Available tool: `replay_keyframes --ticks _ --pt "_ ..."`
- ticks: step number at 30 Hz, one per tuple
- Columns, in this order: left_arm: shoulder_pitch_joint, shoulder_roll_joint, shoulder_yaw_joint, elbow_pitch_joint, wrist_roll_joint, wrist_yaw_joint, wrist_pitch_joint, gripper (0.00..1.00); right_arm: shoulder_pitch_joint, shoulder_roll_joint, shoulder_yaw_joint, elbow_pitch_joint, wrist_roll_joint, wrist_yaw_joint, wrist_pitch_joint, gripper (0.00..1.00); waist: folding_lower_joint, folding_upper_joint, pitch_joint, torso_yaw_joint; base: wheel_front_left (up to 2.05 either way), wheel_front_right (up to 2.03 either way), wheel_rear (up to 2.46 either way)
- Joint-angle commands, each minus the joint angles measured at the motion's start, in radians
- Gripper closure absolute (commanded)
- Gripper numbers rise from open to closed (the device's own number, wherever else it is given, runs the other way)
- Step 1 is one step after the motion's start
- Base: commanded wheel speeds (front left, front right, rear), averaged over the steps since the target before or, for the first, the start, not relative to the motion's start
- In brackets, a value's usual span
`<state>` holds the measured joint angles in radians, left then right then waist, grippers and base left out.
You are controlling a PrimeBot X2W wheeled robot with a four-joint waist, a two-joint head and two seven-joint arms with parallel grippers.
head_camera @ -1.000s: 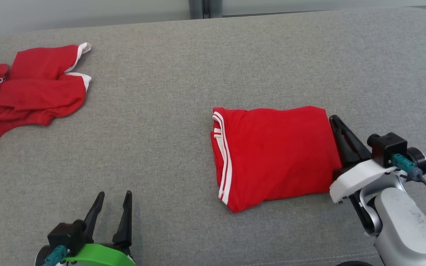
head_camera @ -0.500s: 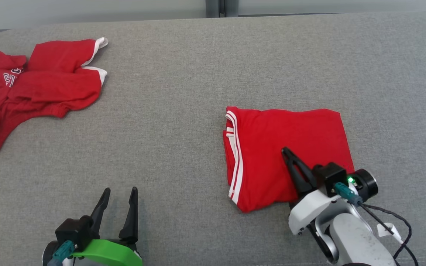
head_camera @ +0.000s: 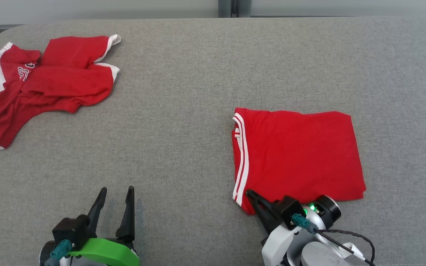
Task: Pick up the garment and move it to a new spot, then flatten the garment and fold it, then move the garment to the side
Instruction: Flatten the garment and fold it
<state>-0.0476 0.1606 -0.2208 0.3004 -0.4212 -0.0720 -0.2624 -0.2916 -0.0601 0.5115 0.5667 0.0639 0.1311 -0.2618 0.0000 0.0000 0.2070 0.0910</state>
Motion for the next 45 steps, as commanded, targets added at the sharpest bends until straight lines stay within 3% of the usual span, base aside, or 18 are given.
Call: replay_keyframes --ticks 1,6,12,13,14,15,21,27,28,31,35,45 --pt "0.003 -0.005 0.007 0.004 0.009 -0.006 -0.003 0.0 0.006 -0.001 0.015 0.009 0.005 -0.001 -0.004 1.0 0.0 0.0 -0.003 0.0 0.0 0.0 0.0" --pt "0.013 -0.016 0.021 0.01 0.021 -0.011 -0.003 0.0 0.004 0.001 0.062 0.027 0.032 -0.001 -0.003 1.0 0.0 0.0 -0.011 -0.006 0.0 0.0 0.0" --pt "0.02 -0.029 0.048 -0.001 0.031 -0.016 -0.003 0.0 0.009 -0.016 0.072 -0.076 0.036 -0.001 -0.003 1.0 0.0 0.0 -0.024 -0.025 0.0 0.0 0.0" --pt "0.024 -0.032 0.053 -0.006 0.032 -0.017 -0.003 0.0 0.021 -0.021 0.064 -0.105 0.035 -0.001 -0.003 0.69 0.0 0.0 -0.029 -0.028 0.0 0.0 0.0" --pt "0.029 -0.034 0.059 -0.013 0.036 -0.016 -0.003 0.0 0.033 -0.027 0.054 -0.136 0.034 -0.001 -0.003 0.47 0.0 0.0 -0.036 -0.032 0.0 0.0 0.0" --pt "0.035 -0.036 0.065 -0.02 0.039 -0.015 -0.003 0.0 0.046 -0.033 0.037 -0.17 0.03 -0.001 -0.003 0.0 0.0 0.0 -0.042 -0.035 0.0 0.0 0.0" --pt "0.082 -0.055 0.111 -0.051 0.051 -0.005 -0.003 0.0 0.157 -0.063 -0.105 -0.332 0.005 -0.001 -0.003 0.0 0.0 0.0 -0.099 -0.057 0.0 0.0 0.0" --pt "0.138 -0.069 0.159 -0.071 0.1 0.012 -0.003 0.0 0.286 -0.052 -0.321 -0.445 -0.02 -0.001 -0.003 0.0 0.0 0.0 -0.167 -0.069 0.0 0.0 0.0" --pt "0.138 -0.069 0.159 -0.071 0.1 0.012 -0.003 0.0 0.286 -0.052 -0.321 -0.445 -0.02 -0.001 -0.003 0.0 0.0 0.0 -0.167 -0.069 0.0 0.0 0.0" --pt "0.184 -0.078 0.2 -0.08 0.136 0.022 -0.003 0.0 0.346 -0.044 -0.471 -0.476 -0.038 -0.001 -0.003 0.0 0.0 0.0 -0.208 -0.083 0.0 0.0 0.0" --pt "0.213 -0.082 0.223 -0.075 0.169 0.004 -0.003 0.0 0.373 -0.043 -0.581 -0.46 -0.051 -0.001 -0.003 0.0 0.0 0.0 -0.227 -0.088 0.0 0.0 0.0" --pt "0.271 -0.081 0.273 -0.089 0.231 -0.039 -0.003 0.0 0.396 -0.098 -0.647 -0.321 -0.024 -0.001 -0.003 0.0 0.0 0.0 -0.264 -0.087 0.0 0.0 0.0"
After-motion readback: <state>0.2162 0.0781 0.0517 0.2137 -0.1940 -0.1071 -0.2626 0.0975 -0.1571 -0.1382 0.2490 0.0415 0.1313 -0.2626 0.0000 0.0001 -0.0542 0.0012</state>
